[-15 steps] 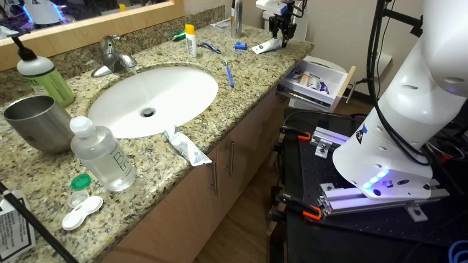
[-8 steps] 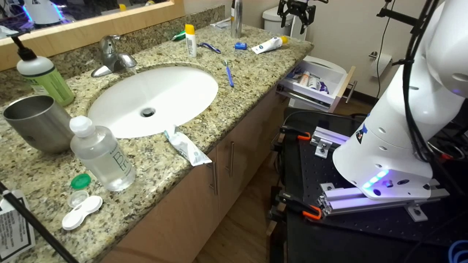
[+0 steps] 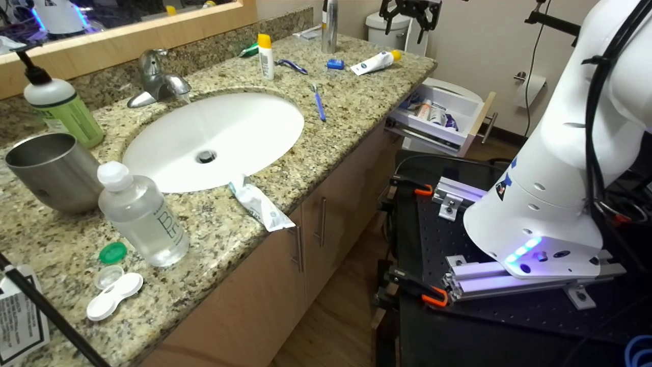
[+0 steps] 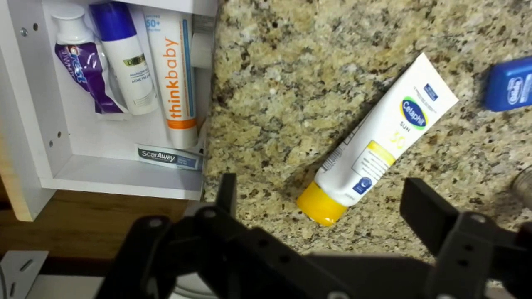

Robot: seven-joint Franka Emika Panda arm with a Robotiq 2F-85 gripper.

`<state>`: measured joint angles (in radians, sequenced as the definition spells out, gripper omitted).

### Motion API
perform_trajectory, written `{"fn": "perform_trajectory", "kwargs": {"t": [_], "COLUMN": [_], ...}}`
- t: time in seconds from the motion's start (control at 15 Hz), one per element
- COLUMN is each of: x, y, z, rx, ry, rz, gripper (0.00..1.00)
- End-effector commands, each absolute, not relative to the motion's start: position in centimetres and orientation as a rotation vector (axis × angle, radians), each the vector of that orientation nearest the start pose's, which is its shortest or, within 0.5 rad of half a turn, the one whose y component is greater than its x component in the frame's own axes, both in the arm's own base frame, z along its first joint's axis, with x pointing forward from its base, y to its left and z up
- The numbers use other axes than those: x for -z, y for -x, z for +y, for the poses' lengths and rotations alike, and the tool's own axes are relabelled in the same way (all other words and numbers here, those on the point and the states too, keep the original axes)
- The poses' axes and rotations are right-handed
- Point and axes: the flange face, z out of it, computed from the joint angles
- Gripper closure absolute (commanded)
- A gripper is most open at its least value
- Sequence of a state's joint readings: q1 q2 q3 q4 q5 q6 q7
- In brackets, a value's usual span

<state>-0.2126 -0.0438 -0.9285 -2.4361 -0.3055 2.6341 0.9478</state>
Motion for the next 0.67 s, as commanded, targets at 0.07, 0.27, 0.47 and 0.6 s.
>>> {"fn": "perform_trajectory", "kwargs": {"t": [0.07, 0.27, 0.47, 0.6], "x": [-35.2, -39.4, -42.2, -43.0], "y": [-22.5, -27.7, -33.5, -37.7], "z": [-45.2, -43.0, -39.2, -37.0], "rx": [0.304, 0.275, 0.220, 0.187], "ry": [2.216, 2.443, 2.661, 2.796], "rz": [2.423, 2.250, 2.098, 2.044], "gripper": [0.00, 0.00, 0.00, 0.00]}}
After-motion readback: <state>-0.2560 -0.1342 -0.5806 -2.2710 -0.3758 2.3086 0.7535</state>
